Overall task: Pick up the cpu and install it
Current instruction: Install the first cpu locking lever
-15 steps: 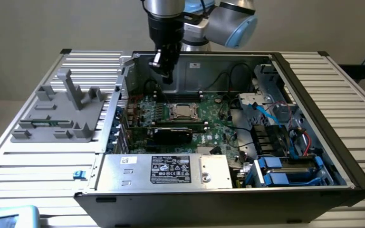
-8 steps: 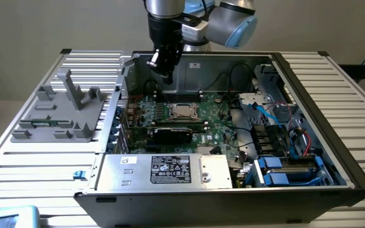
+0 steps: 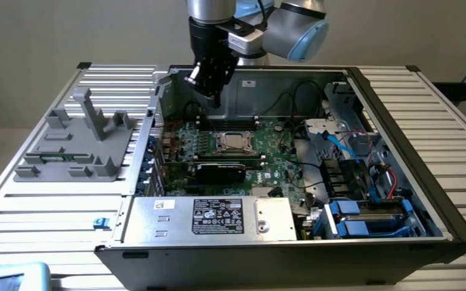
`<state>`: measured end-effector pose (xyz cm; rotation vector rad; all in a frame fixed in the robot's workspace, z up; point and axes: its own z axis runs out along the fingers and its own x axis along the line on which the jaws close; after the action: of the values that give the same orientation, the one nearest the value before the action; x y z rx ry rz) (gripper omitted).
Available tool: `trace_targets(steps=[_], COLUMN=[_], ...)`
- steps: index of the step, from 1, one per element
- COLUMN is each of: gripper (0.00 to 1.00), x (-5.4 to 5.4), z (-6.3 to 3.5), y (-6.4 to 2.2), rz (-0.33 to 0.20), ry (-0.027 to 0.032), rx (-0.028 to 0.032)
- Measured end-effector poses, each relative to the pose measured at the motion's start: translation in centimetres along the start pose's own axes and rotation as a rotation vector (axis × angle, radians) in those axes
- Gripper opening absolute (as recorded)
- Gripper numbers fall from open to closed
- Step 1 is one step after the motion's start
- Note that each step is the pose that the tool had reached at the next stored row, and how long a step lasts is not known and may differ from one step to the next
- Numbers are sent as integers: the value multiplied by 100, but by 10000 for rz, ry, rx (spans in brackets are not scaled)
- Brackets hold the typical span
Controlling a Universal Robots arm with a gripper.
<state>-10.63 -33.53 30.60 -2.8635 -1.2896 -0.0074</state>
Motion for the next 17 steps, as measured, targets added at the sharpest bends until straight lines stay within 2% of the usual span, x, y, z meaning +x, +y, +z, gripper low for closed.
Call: trace_targets(steps=[4,8,13,17], gripper=[11,11,11,11], x=[0,-7,-30,-47], z=[5,8,23,33], y=[0,-7,-33,-53], rz=[629,691,1059,1215], ry=[0,3,-2,-43], rx=[-3,-3,-4,37])
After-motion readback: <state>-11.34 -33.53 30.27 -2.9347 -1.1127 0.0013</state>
